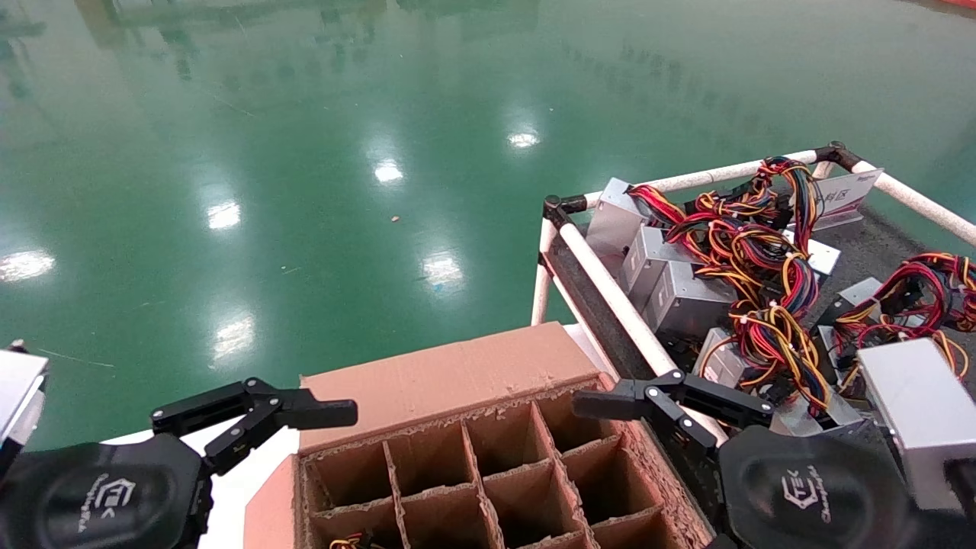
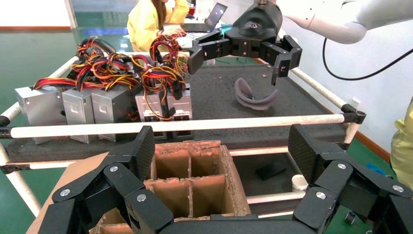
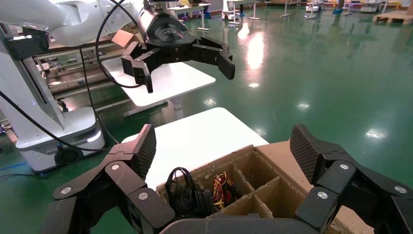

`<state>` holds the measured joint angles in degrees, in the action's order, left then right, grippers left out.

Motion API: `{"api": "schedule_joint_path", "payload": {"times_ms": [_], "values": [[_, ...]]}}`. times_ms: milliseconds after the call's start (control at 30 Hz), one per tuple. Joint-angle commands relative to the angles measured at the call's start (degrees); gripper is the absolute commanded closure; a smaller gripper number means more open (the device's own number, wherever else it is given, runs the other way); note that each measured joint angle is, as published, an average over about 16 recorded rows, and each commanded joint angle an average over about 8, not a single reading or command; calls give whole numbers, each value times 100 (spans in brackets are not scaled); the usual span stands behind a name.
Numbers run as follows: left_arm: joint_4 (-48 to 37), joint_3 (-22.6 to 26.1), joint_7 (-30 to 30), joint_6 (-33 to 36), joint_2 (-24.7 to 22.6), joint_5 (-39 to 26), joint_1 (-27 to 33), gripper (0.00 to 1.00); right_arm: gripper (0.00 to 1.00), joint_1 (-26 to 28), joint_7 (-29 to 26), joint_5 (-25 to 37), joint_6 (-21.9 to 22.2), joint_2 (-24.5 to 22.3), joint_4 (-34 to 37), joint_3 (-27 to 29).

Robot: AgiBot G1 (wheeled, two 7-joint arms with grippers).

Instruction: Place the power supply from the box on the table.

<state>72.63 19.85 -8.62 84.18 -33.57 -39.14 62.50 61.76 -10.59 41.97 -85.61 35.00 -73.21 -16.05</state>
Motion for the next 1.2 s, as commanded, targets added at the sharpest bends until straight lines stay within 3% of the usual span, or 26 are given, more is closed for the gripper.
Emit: {"api": "schedule_joint_path", "payload": {"times_ms": [33, 133, 200, 1200], "values": [[0, 0, 0, 0, 0, 0, 0, 83, 0, 0, 0, 0, 0, 0, 0, 0], [0, 0, 0, 0, 0, 0, 0, 89, 0, 0, 0, 0, 0, 0, 0, 0], [0, 0, 0, 0, 0, 0, 0, 100, 0, 0, 0, 0, 0, 0, 0, 0], [0, 0, 0, 0, 0, 0, 0, 100, 0, 0, 0, 0, 0, 0, 0, 0]]}}
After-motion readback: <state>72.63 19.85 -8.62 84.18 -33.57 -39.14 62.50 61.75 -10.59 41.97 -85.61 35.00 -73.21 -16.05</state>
